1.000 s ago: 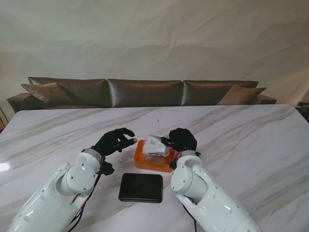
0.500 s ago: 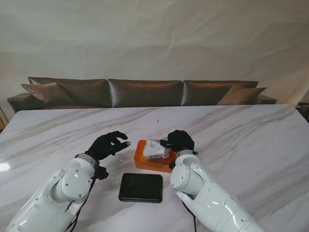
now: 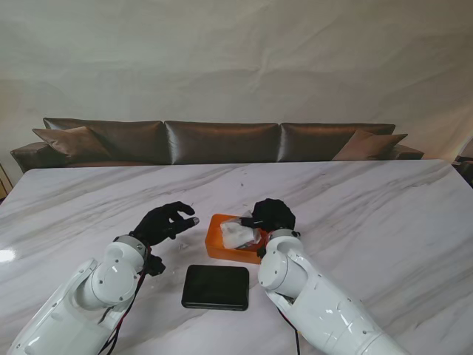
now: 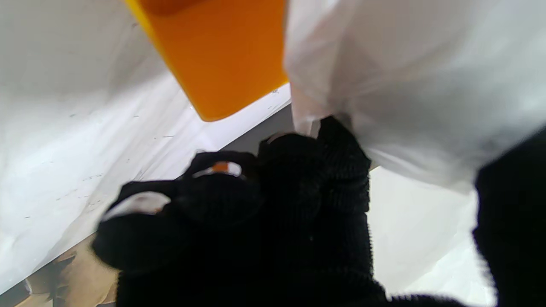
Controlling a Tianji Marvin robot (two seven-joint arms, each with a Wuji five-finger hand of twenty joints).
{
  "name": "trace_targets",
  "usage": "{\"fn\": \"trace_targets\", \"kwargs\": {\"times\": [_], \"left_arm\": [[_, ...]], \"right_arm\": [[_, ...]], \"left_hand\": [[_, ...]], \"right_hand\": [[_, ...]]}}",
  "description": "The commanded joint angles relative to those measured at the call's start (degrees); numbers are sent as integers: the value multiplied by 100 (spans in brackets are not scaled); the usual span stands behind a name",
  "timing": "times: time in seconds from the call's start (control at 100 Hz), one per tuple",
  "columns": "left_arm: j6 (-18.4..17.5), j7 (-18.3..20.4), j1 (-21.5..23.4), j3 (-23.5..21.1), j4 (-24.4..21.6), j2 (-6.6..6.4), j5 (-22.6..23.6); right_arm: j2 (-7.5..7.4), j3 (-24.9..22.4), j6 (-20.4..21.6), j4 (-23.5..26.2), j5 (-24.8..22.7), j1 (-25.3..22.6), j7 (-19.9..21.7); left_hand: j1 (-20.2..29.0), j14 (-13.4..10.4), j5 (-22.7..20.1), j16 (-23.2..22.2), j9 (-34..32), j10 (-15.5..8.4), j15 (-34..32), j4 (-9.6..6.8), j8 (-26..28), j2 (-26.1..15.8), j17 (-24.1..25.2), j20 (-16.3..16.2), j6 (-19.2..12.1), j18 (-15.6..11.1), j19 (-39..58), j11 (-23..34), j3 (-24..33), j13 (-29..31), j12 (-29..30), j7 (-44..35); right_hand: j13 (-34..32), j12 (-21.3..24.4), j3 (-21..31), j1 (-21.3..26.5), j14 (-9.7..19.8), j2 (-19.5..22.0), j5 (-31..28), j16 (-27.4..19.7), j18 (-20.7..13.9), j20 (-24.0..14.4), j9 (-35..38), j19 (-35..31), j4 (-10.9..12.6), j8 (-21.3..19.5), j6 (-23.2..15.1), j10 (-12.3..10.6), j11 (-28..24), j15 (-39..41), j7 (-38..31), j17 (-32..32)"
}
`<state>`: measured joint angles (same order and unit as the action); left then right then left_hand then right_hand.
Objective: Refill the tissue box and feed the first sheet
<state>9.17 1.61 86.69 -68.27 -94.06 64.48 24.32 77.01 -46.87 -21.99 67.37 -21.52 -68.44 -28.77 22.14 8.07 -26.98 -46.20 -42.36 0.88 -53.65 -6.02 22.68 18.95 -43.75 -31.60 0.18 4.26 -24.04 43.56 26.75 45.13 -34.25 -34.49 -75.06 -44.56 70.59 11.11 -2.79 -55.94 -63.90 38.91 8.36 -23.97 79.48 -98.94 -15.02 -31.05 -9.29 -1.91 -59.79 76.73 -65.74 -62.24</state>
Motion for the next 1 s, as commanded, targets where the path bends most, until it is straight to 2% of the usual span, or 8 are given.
{"fn": "trace_targets", "kwargs": {"times": [0.0, 0.12, 0.19, 0.47, 0.7, 0.8, 0.91, 0.99], "left_arm": [[-1, 79, -8, 4, -42, 3, -18], [11, 102, -12, 2, -53, -1, -26], [18, 114, -9, -3, -59, -3, -33], [24, 149, 12, -39, -65, -9, -57], [3, 129, -24, -18, -17, 2, -101], [-3, 114, -45, 4, 10, 9, -132], [-12, 104, -66, 29, 34, 15, -156], [-22, 91, -68, 40, 34, 19, -168]], "right_arm": [[4, 5, 29, -29, -12, 10, 67], [16, 30, -5, -58, -28, 23, 49], [16, 62, -35, -87, -83, 40, 37], [-21, 105, -357, -14, -303, 17, 92], [-79, 19, -664, 262, -385, -115, 224], [-129, -7, -741, 409, -395, -175, 372], [-270, 25, -929, 672, -410, -209, 900], [-300, 58, -932, 693, -417, -199, 998]], "left_hand": [[-169, 540, -20, -70, -74, -111, -187, -35, -64, -170, 122, -74, -138, -945, 12315, 54, 15, 217, -53, -32], [-160, 535, -33, -68, -91, -110, -194, -34, -65, -178, 105, -65, -131, -941, 12321, 70, 8, 238, -64, -30], [-166, 542, -34, -66, -107, -106, -197, -32, -66, -182, 95, -59, -122, -941, 12326, 82, 0, 244, -71, -27], [-164, 540, -45, -64, -142, -102, -217, -31, -70, -190, 69, -36, -101, -945, 12340, 123, -20, 270, -102, -16], [-159, 533, -69, -64, -163, -98, -228, -32, -67, -190, 56, -26, -104, -939, 12356, 151, -30, 285, -125, -21], [-156, 541, -83, -66, -172, -93, -237, -35, -65, -195, 48, -21, -101, -939, 12362, 159, -31, 291, -132, -27], [-154, 539, -98, -67, -189, -94, -249, -38, -64, -189, 42, -17, -100, -933, 12371, 169, -29, 308, -141, -29], [-152, 546, -106, -69, -213, -90, -257, -39, -62, -187, 34, -14, -95, -933, 12376, 182, -26, 315, -148, -32]], "right_hand": [[-29, -196, 240, -198, 93, -163, 166, 131, -732, -14, 163, -655, -111, -36, -293, -64, -23, 480, -72, -155], [-32, -412, 222, -400, 133, 2, 441, 130, -830, -33, 22, -659, 170, 98, -120, -186, -64, 468, 322, -126], [-35, -558, 163, -568, 177, 199, 591, 137, -886, -47, -65, -668, 608, -157, 14, -302, -89, 479, 943, -122], [-36, -655, 245, -1018, 225, -37, 1075, 166, -1009, -69, -382, -678, 475, 729, 219, -330, -93, 497, 1902, -113], [-26, -671, 101, -941, 69, 255, -450, 310, -784, -99, 23, -807, 550, 804, 10, -216, -219, 762, 1381, -267], [-19, -667, -33, -856, -7, 474, -779, 352, -684, -95, 138, -832, 623, 918, 24, -162, -219, 812, 1376, -290], [-24, -734, -226, -1071, -3, 803, -101, 230, -759, -81, -221, -715, 667, 1193, 164, -151, -84, 524, 2001, -66], [-22, -766, -227, -1196, -8, 780, 422, 166, -805, -83, -407, -665, 653, 1279, 301, -147, -48, 394, 2300, 39]]}}
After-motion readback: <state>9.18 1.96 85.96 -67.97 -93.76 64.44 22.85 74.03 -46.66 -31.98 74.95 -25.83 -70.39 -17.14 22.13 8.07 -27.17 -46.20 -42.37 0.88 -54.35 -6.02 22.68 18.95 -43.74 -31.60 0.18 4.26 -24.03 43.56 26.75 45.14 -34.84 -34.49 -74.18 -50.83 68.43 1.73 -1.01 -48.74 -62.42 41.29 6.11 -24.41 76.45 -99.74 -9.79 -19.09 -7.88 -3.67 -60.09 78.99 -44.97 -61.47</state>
